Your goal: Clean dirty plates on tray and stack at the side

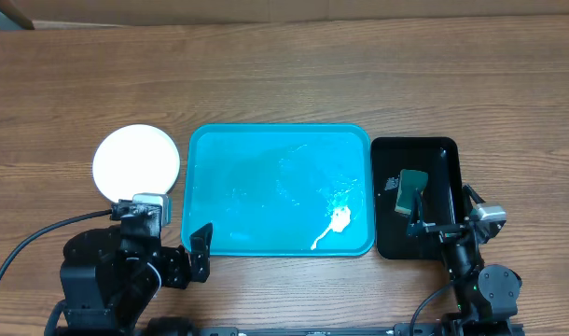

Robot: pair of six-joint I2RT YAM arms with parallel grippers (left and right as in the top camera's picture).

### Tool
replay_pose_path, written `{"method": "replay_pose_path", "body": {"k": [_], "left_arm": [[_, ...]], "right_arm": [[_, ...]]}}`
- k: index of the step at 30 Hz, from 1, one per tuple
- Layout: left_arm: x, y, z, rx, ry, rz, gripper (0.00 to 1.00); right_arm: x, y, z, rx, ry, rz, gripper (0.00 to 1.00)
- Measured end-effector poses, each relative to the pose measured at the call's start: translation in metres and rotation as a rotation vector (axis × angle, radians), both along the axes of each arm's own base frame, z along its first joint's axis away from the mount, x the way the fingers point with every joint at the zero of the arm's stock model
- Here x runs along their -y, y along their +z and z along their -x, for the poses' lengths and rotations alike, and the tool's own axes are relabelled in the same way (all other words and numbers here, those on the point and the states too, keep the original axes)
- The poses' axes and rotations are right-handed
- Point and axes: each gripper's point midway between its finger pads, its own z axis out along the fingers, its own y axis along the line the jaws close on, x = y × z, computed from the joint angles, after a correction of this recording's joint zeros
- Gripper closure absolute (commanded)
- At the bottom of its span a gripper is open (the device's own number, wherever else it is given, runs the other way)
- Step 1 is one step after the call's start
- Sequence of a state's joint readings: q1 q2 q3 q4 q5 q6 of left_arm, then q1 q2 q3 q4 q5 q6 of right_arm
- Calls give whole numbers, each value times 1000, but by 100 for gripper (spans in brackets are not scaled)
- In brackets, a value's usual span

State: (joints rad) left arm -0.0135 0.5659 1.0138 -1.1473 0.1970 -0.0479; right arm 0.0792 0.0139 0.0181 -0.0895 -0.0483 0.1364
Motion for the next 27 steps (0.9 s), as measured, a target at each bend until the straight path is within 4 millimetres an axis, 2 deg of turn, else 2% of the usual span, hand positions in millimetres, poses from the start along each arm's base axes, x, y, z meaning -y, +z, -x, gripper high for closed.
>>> {"method": "replay_pose_path", "body": {"k": [4,12,16,21,27], "left_arm": [[-4,-5,-3,93,19,-17,0],[-6,-47,-22,289,31,-20,0],[-6,-57,-36,405,37,-13,0],[-6,-59,-48,549,47,10,0],[-8,-36,-58,764,58,25,0]], "right_arm": [[0,0,0,0,0,0,0],[0,0,0,1,0,3,0],[0,0,0,0,0,2,0],[0,0,0,0,0,3,0],[0,0,0,0,0,3,0]]}}
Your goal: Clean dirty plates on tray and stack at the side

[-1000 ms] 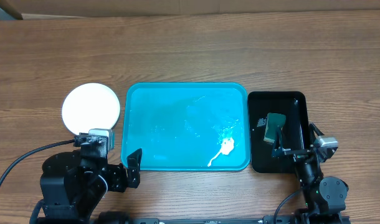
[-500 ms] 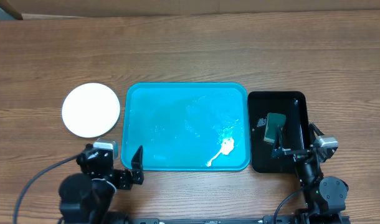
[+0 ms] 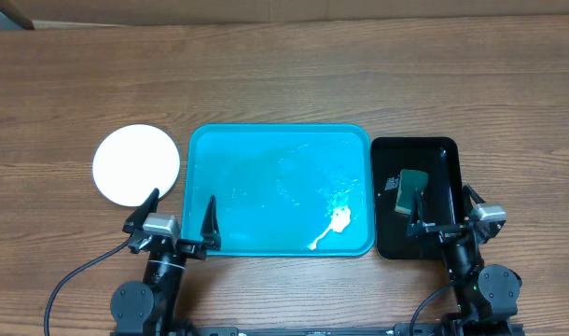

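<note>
A white plate (image 3: 135, 164) lies on the table left of the teal tray (image 3: 256, 187). No plate is on the tray; wet streaks and a white smear (image 3: 339, 220) sit near its front right corner. My left gripper (image 3: 180, 217) is open at the tray's front left corner, one finger toward the plate and one over the tray edge, holding nothing. My right gripper (image 3: 443, 213) is open at the front of the black tray (image 3: 443, 154), just in front of the green sponge (image 3: 410, 189) lying in it.
Brown wooden table all around. The black tray stands close against the teal tray's right side. Both arm bases sit at the front edge, and a cable runs from the left one.
My left arm has pulled back from the plate's front edge to a low pose at the tray's front left corner, so the plate shows whole. The right arm, sponge and trays are unchanged.
</note>
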Robot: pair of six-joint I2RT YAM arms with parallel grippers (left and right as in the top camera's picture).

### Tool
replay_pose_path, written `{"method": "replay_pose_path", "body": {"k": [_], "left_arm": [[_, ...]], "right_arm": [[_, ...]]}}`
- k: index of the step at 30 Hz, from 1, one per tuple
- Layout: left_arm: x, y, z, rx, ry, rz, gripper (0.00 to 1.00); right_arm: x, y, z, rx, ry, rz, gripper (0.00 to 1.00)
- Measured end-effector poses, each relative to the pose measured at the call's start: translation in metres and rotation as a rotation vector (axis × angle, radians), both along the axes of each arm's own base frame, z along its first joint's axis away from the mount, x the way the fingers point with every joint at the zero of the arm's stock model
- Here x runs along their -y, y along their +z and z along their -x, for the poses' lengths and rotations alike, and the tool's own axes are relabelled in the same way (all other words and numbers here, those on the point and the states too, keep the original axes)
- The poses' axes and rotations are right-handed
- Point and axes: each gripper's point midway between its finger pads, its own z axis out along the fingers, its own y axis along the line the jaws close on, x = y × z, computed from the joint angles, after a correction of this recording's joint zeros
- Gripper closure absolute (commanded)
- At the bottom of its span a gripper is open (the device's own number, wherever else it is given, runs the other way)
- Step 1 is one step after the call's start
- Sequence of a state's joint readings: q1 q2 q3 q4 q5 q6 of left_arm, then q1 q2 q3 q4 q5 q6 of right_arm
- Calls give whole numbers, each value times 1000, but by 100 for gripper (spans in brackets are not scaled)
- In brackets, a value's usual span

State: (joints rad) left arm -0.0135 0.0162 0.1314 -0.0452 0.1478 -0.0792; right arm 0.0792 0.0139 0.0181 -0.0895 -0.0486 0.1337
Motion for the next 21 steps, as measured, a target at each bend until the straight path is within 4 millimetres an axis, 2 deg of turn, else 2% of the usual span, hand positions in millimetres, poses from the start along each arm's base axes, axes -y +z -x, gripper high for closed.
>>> {"method": "replay_pose_path", "body": {"k": [4,8,16,21], "left_arm": [[-2,7,-3,111,11,3,0],[-2,-5,-6,99,15,-3,0],[-6,-64,-10,-135,37,-32,0],[-8,-64,-10,-138,45,-32,0]], "right_arm": [[0,0,0,0,0,0,0],[0,0,0,0,0,0,0],[0,0,0,1,0,0,0],[0,0,0,0,0,0,0]]}}
